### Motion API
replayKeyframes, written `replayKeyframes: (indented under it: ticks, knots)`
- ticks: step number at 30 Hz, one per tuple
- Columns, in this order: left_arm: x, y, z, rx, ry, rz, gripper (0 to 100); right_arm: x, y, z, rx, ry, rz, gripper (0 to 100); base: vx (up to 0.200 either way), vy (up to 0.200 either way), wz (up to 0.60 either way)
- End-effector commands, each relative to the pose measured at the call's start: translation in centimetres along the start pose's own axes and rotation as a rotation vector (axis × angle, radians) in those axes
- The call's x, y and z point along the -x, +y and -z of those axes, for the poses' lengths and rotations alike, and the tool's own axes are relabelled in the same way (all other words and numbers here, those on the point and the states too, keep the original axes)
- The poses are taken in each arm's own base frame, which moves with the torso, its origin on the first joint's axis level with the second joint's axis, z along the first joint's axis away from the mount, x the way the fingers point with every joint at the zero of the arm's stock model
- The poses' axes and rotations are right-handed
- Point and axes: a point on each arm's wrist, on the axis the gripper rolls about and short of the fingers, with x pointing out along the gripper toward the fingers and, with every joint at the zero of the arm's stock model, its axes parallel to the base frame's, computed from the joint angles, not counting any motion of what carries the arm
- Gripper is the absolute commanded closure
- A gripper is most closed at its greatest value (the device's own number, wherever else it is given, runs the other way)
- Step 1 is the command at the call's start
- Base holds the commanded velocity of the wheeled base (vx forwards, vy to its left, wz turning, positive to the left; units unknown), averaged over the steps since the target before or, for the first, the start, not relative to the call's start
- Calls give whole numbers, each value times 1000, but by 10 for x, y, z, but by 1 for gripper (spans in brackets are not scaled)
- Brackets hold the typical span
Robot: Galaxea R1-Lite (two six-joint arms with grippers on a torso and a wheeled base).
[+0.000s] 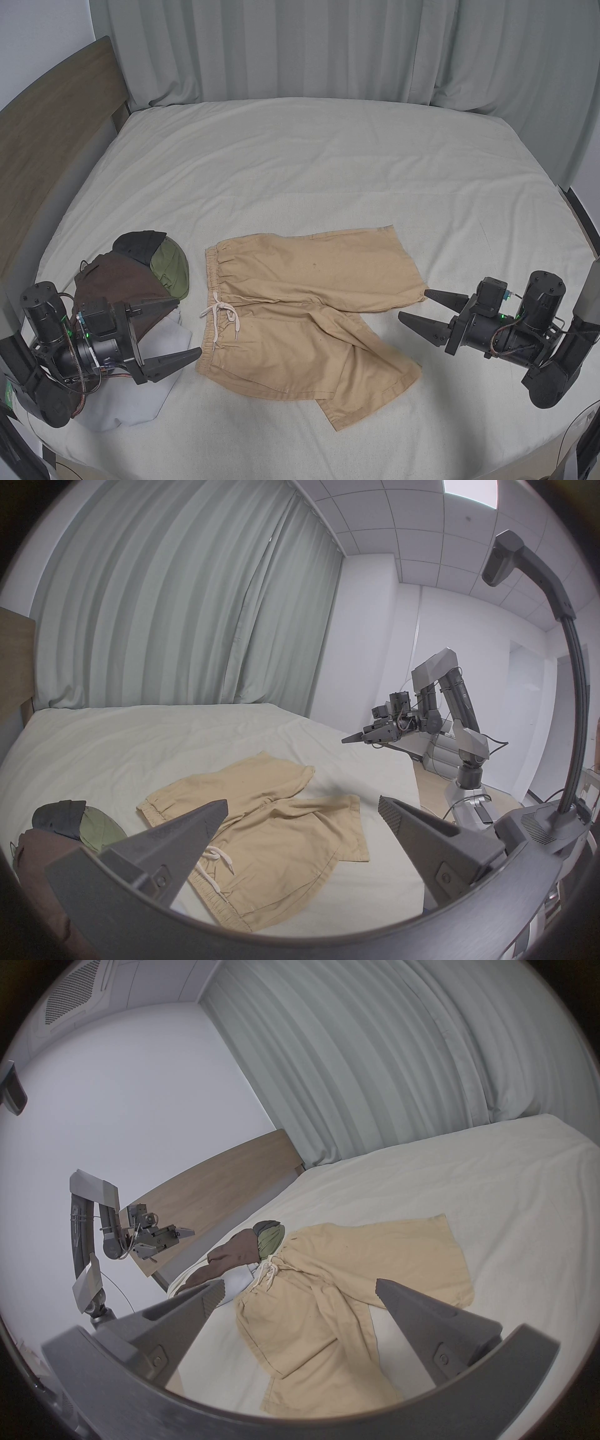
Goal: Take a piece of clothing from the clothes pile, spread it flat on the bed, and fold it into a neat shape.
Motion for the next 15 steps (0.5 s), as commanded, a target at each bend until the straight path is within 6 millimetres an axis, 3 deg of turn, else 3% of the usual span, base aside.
replayKeyframes:
  ticks: [1,10,15]
  knots:
    - [2,-2,0,2,0,12,0,1,0,7,-9,29,0,0,0,0,0]
    - [8,1,2,-141,-18,93,0,-2,-7,24,57,90,-22,0,0,0,0]
    - [10,-1,3,-132,-13,90,0,-2,-7,27,63,101,-22,0,0,0,0]
